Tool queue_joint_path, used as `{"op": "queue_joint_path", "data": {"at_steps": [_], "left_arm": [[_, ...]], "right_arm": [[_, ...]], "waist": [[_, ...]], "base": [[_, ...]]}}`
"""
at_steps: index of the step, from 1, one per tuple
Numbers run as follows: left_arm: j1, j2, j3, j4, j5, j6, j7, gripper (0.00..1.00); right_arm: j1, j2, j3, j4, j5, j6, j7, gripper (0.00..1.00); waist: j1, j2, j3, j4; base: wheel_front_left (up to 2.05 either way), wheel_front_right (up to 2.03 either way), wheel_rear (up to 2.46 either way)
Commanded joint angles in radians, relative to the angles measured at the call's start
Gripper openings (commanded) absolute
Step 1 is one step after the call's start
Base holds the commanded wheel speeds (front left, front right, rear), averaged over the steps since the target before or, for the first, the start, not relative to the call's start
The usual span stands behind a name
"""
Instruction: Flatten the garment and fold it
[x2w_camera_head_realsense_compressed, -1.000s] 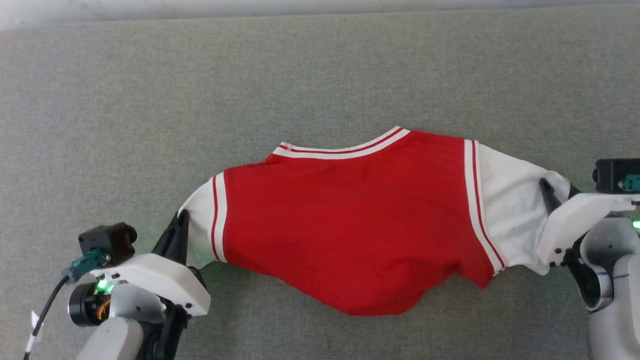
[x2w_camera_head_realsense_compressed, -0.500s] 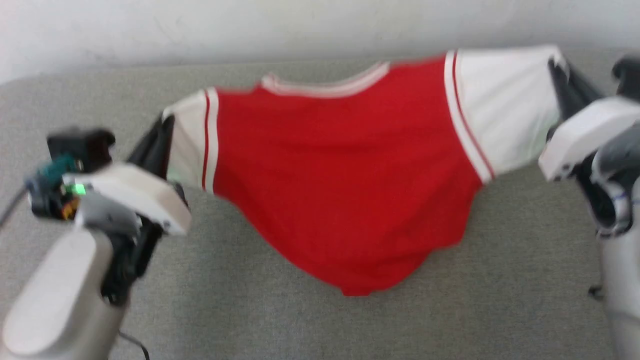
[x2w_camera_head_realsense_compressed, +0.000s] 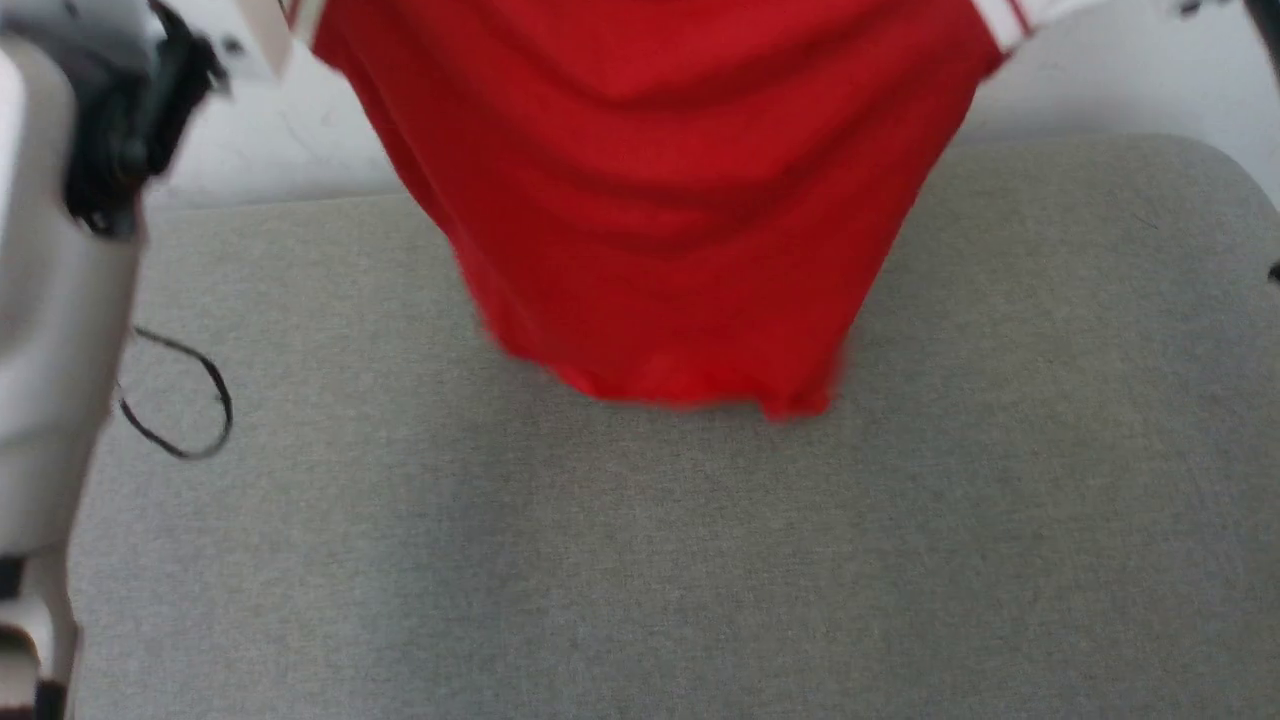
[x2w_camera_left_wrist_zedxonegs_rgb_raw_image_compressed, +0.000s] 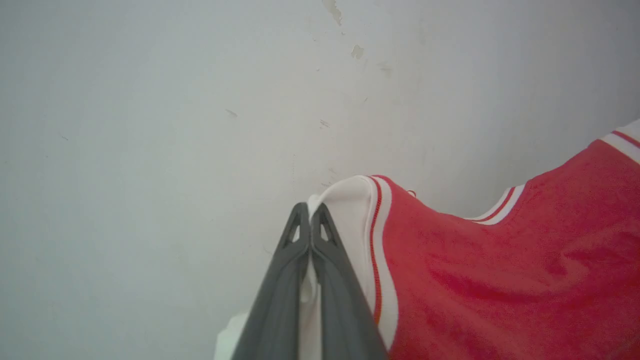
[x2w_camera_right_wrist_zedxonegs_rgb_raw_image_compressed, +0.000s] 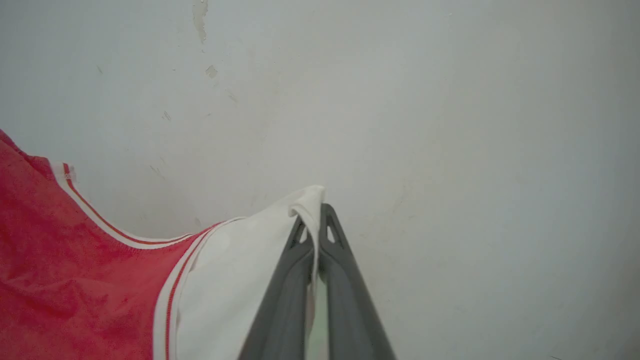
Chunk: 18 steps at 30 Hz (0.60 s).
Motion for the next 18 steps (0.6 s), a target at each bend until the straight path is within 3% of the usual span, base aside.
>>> {"op": "queue_joint_path", "data": {"at_steps": [1, 9, 18], "left_arm": [[-0.061, -0.008, 0.001, 0.044, 0.012, -0.006, 0.005, 0.0], [-0.242, -0.026, 0.017, 0.144, 0.042, 0.003, -0.032, 0.0], [-0.49, -0.073, 0.058, 0.223, 0.088, 0.006, -0.256, 0.0]], "right_arm": [[-0.062, 0.018, 0.013, 0.039, -0.008, -0.001, -0.003, 0.0], [-0.254, 0.045, 0.039, 0.151, -0.054, -0.001, -0.017, 0.0], [-0.481, 0.034, 0.014, 0.213, -0.157, -0.001, -0.121, 0.0]], "waist": [[0.0002, -0.0002, 0.03, -0.022], [0.0002, -0.0002, 0.16, -0.051], [0.0002, -0.0002, 0.379, -0.037]], "base": [[0.0, 0.0, 0.0], [0.0, 0.0, 0.0], [0.0, 0.0, 0.0]]}}
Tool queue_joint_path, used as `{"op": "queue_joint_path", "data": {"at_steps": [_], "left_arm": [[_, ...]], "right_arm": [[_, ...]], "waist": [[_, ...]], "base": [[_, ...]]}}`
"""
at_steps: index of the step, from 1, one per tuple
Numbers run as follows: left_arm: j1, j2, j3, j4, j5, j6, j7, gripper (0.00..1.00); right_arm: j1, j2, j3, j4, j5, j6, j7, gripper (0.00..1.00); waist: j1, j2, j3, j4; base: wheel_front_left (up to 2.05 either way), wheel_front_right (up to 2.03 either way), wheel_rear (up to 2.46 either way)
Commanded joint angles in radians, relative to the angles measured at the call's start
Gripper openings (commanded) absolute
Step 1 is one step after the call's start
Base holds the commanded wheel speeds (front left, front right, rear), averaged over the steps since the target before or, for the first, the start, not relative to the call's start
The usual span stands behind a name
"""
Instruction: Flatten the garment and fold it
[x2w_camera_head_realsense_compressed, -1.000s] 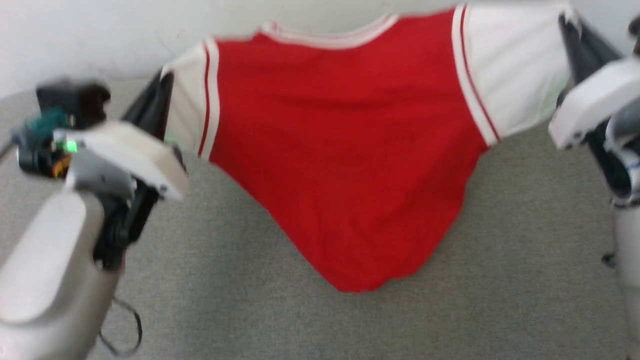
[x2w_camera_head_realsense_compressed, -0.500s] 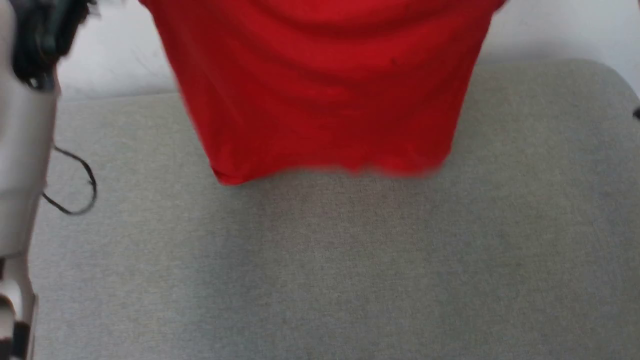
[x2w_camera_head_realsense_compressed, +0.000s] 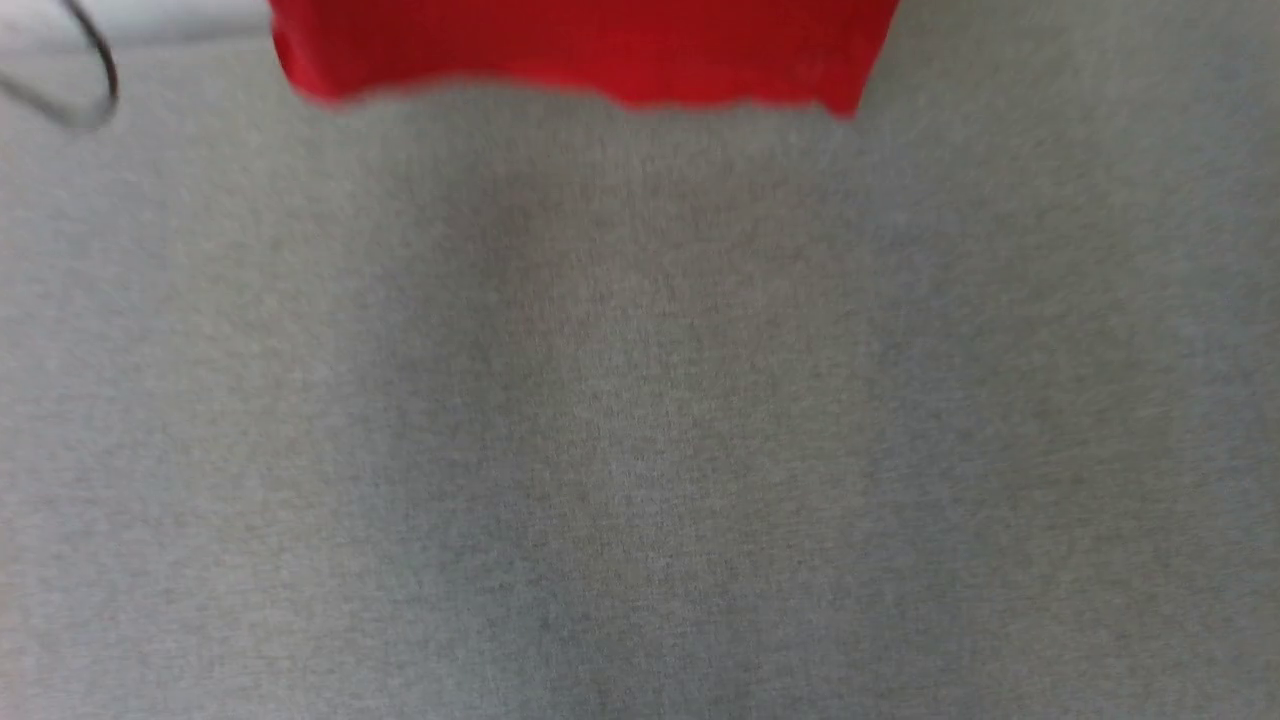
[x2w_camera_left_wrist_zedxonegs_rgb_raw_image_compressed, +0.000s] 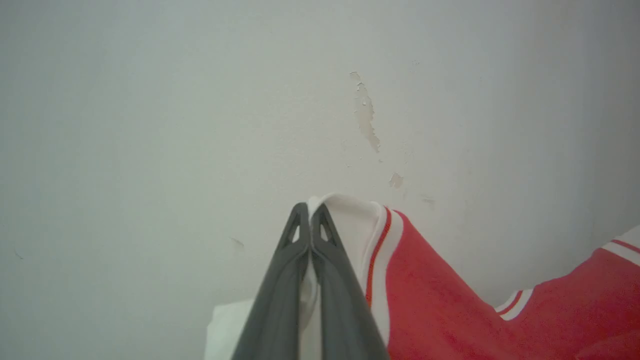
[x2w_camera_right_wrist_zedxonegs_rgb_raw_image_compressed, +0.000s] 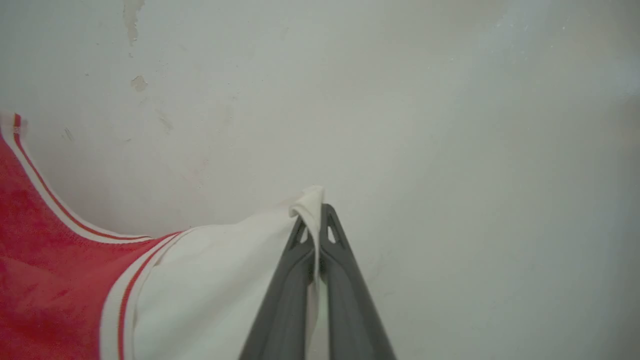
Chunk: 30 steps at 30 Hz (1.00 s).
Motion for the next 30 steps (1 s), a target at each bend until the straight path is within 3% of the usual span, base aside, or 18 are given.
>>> {"op": "queue_joint_path", "data": {"at_steps": [1, 7, 19, 24, 30], "left_arm": [[-0.032, -0.006, 0.014, 0.009, 0.006, 0.008, -0.031, 0.0], [-0.142, -0.02, 0.065, 0.041, -0.013, 0.004, -0.142, 0.0], [-0.126, 0.001, 0.128, 0.107, -0.07, -0.072, -0.305, 0.0], [-0.057, -0.003, 0.128, 0.087, -0.092, -0.13, -0.328, 0.0], [0.146, 0.001, 0.109, -0.005, -0.107, -0.176, -0.339, 0.0]], "right_arm": [[-0.027, 0.005, -0.009, 0.008, -0.016, -0.001, -0.017, 0.0], [-0.135, -0.003, -0.025, 0.021, -0.085, -0.001, -0.071, 0.0], [-0.196, -0.044, 0.044, 0.046, -0.142, -0.001, -0.163, 0.0], [-0.164, -0.057, 0.083, 0.061, -0.107, -0.001, -0.215, 0.0], [0.011, -0.077, 0.129, 0.014, 0.01, -0.001, -0.276, 0.0]], "waist": [[-0.0003, -0.0002, 0.141, 0.005], [-0.0003, -0.0002, 0.252, 0.026], [-0.0003, -0.0002, 0.391, 0.051], [-0.0003, -0.0002, 0.385, 0.054], [-0.0003, -0.0002, 0.286, 0.056]], "base": [[0.0, 0.0, 0.0], [0.0, 0.0, 0.0], [0.0, 0.0, 0.0], [0.0, 0.0, 0.0], [0.0, 0.0, 0.0]]}}
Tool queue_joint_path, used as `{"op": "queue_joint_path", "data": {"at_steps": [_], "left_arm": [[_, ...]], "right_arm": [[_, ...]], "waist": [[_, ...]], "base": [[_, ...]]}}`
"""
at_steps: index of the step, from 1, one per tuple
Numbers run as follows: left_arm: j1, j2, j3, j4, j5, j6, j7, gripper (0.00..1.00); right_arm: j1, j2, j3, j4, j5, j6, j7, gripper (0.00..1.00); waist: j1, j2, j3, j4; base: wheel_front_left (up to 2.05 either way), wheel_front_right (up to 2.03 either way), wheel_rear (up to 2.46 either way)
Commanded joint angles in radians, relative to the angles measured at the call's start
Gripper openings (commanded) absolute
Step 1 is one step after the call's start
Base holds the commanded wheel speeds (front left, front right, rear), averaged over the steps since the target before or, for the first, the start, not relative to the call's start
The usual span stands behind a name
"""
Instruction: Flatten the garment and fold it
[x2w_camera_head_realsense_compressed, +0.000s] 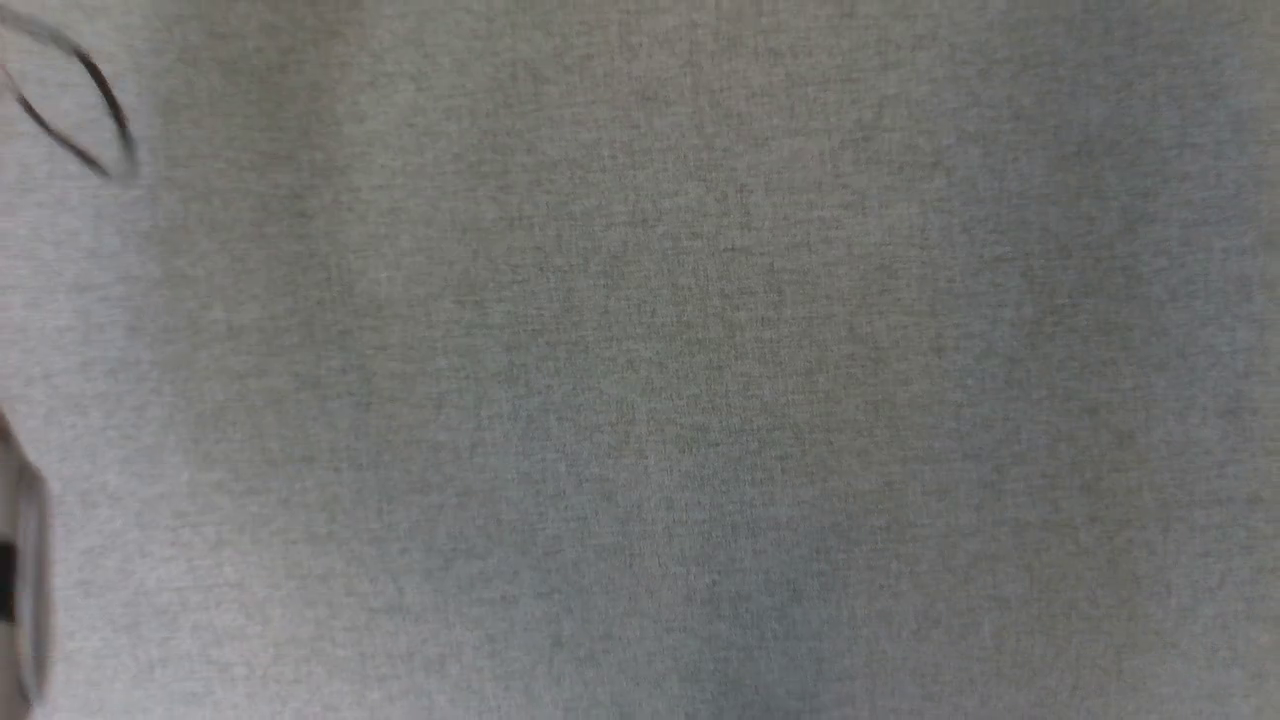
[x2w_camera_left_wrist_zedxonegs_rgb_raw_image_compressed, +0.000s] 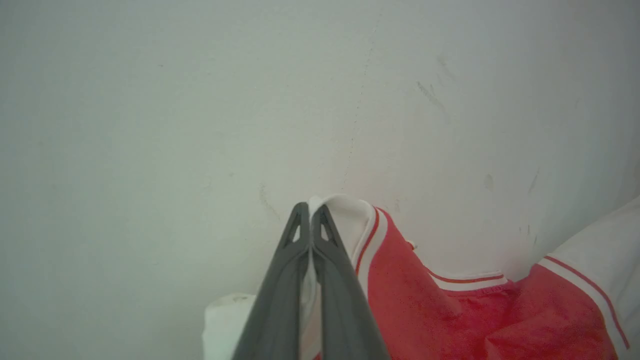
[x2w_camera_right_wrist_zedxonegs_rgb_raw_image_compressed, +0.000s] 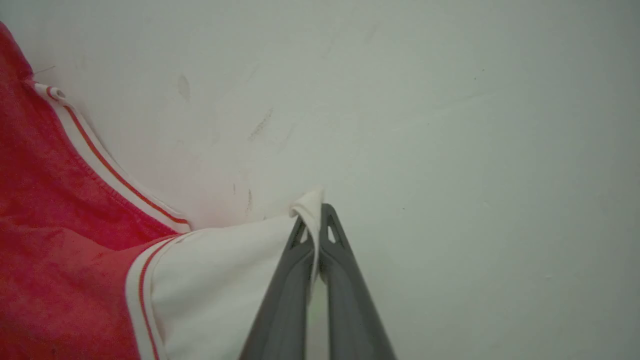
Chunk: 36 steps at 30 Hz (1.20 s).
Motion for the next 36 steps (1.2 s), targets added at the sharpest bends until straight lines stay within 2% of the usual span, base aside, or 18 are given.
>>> {"op": "queue_joint_path", "data": {"at_steps": [1, 6, 12, 14, 17, 21, 24, 31, 36], "left_arm": [[0.073, 0.004, -0.002, -0.03, -0.015, -0.008, -0.008, 0.0], [0.341, 0.03, -0.021, -0.157, -0.039, -0.009, 0.006, 0.0], [0.696, 0.066, -0.048, -0.35, -0.042, 0.046, 0.029, 0.0], [0.812, 0.066, -0.053, -0.41, -0.047, 0.076, 0.031, 0.0], [0.976, 0.054, -0.07, -0.481, -0.084, 0.096, 0.043, 0.0], [1.167, 0.052, -0.108, -0.521, -0.14, 0.093, 0.077, 0.0], [1.276, 0.073, -0.14, -0.502, -0.156, 0.093, 0.116, 0.0], [1.453, 0.107, -0.196, -0.475, -0.243, 0.062, 0.218, 0.0], [1.537, 0.117, -0.213, -0.48, -0.296, 0.061, 0.264, 0.0]], "right_arm": [[0.065, -0.009, 0.005, -0.028, 0.041, -0.002, -0.004, 0.0], [0.318, -0.032, 0.002, -0.159, 0.192, -0.002, 0.037, 0.0], [0.694, -0.037, -0.064, -0.375, 0.305, -0.002, 0.109, 0.0], [0.821, -0.02, -0.092, -0.437, 0.329, -0.002, 0.128, 0.0], [0.994, 0.007, -0.116, -0.501, 0.359, -0.002, 0.149, 0.0], [1.197, 0.045, -0.163, -0.527, 0.409, -0.002, 0.16, 0.0], [1.329, 0.051, -0.18, -0.526, 0.448, -0.002, 0.173, 0.0], [1.569, 0.011, -0.178, -0.507, 0.545, -0.002, 0.229, 0.0], [1.676, -0.004, -0.201, -0.508, 0.595, -0.002, 0.265, 0.0]], "waist": [[-0.0001, -0.0002, -0.091, 0.001], [-0.0001, -0.0002, -0.196, -0.003], [-0.0001, -0.0002, -0.304, 0.001], [-0.0001, -0.0002, -0.335, 0.002], [-0.0001, -0.0002, -0.378, 0.003], [-0.0001, -0.0002, -0.433, 0.001], [-0.0001, -0.0002, -0.466, 0.002], [-0.0001, -0.0002, -0.543, 0.001], [-0.0001, -0.0002, -0.597, 0.001]], "base": [[0.0, 0.0, 0.0], [0.0, 0.0, 0.0], [0.0, 0.0, 0.0], [0.0, 0.0, 0.0], [0.0, 0.0, 0.0], [0.0, 0.0, 0.0], [0.0, 0.0, 0.0], [0.0, 0.0, 0.0], [0.0, 0.0, 0.0]]}}
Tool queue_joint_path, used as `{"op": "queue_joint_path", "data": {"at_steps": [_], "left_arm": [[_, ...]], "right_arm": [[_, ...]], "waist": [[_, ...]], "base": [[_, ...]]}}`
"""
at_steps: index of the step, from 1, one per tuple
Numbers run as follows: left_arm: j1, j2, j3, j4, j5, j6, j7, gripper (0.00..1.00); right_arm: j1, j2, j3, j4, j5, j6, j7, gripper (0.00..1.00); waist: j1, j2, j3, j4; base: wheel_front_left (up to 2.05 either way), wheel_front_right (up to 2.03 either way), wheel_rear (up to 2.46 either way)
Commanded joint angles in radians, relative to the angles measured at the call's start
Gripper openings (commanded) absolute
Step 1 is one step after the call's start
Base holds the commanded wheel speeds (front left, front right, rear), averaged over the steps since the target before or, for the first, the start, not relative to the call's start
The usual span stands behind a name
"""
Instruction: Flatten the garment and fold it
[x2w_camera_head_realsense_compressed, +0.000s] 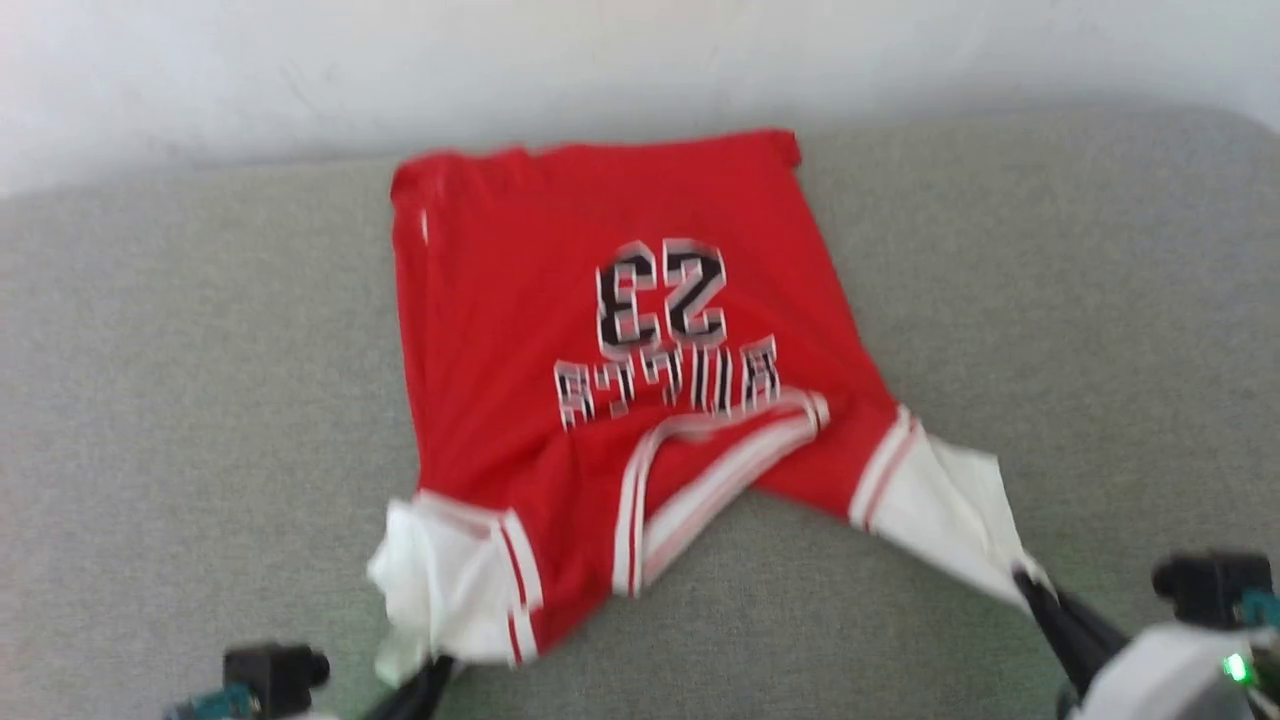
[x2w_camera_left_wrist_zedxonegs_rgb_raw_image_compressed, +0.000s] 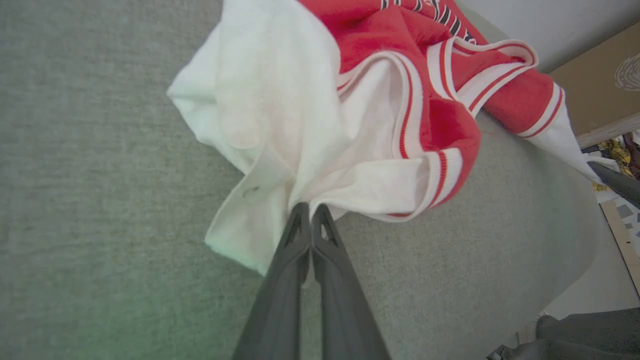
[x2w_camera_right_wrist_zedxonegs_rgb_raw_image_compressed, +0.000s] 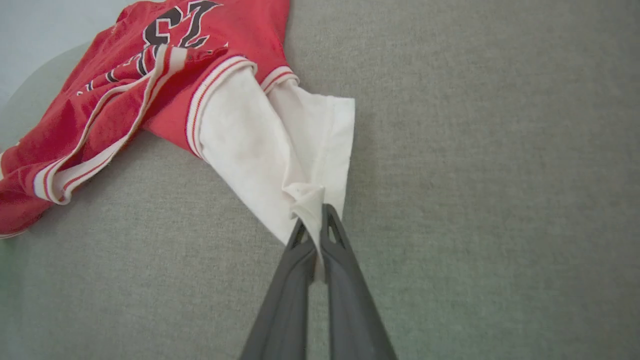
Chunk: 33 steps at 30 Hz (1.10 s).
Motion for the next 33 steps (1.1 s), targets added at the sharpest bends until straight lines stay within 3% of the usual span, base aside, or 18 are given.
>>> {"op": "queue_joint_path", "data": {"at_steps": [1, 9, 15, 23, 31, 32, 33], "left_arm": [[0.022, 0.009, -0.005, -0.003, -0.011, -0.008, 0.01, 0.0], [0.165, 0.063, -0.027, -0.05, -0.081, 0.025, 0.11, 0.0], [0.208, 0.089, -0.014, -0.101, -0.076, 0.064, 0.111, 0.0], [0.18, 0.084, -0.012, -0.143, -0.023, 0.096, 0.08, 0.0], [0.12, 0.052, -0.045, -0.128, 0.012, 0.093, 0.083, 0.0], [0.114, 0.051, -0.048, -0.123, 0.015, 0.092, 0.083, 0.0], [0.109, 0.049, -0.05, -0.12, 0.017, 0.092, 0.084, 0.0]], "right_arm": [[0.028, -0.006, -0.009, -0.003, 0.013, -0.001, 0.01, 0.0], [0.216, -0.036, -0.062, -0.043, 0.082, -0.001, 0.154, 0.0], [0.285, -0.034, -0.097, -0.087, 0.096, -0.001, 0.21, 0.0], [0.238, -0.035, -0.066, -0.081, 0.007, -0.001, 0.176, 0.0], [0.157, -0.021, 0.007, 0.084, -0.066, -0.001, 0.111, 0.0], [0.147, -0.017, 0.014, 0.11, -0.074, -0.001, 0.098, 0.04], [0.137, -0.013, 0.018, 0.133, -0.081, -0.001, 0.085, 0.24]], "waist": [[0.0002, -0.0001, -0.057, 0.001], [0.0002, -0.0001, -0.139, 0.007], [0.0002, -0.0001, -0.169, 0.012], [0.0002, -0.0001, -0.163, 0.006], [0.0002, -0.0001, -0.149, 0.017], [0.0002, -0.0001, -0.148, 0.017], [0.0002, -0.0001, -0.149, 0.018]], "base": [[0.0, 0.0, 0.0], [0.0, 0.0, 0.0], [0.0, 0.0, 0.0], [0.0, 0.0, 0.0], [0.0, 0.0, 0.0], [0.0, 0.0, 0.0], [0.0, 0.0, 0.0]]}}
